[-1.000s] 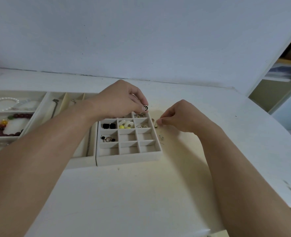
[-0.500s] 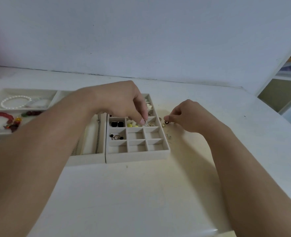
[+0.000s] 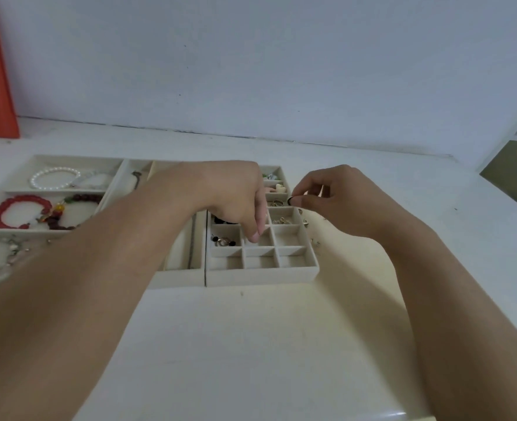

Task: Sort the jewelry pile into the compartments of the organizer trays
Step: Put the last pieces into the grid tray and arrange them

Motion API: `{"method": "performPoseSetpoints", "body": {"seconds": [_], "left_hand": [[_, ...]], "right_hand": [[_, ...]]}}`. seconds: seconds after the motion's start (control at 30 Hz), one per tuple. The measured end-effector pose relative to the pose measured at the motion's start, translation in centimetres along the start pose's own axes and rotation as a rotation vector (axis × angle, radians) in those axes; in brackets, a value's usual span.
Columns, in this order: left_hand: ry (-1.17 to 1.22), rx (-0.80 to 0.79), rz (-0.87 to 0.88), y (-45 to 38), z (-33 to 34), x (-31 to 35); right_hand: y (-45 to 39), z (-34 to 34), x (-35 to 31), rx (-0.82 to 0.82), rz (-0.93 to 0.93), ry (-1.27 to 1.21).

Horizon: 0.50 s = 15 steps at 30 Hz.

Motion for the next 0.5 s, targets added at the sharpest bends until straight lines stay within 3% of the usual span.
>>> {"method": "performPoseSetpoints", "body": {"seconds": [0.17, 0.5], "left_hand": [[-0.060, -0.033, -0.019, -0.1, 0.4, -0.1], [-0.088, 0.012, -0.020, -0.2, -0.4, -0.5]], "right_hand": [[0.1, 1.4, -1.7, -0.109, -0.102, 0.003], [0.3, 2.0, -2.4, -0.148, -0.131, -0.020]]}}
Point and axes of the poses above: each hand's wrist, its own y-axis away from the middle knuckle, its own z-axis out of the palm, x = y × z, the point moved 7 cm from there along -y, towards the middle knuckle, and after that the axes turned 12 degrees about -x, right-handed, at the moved point
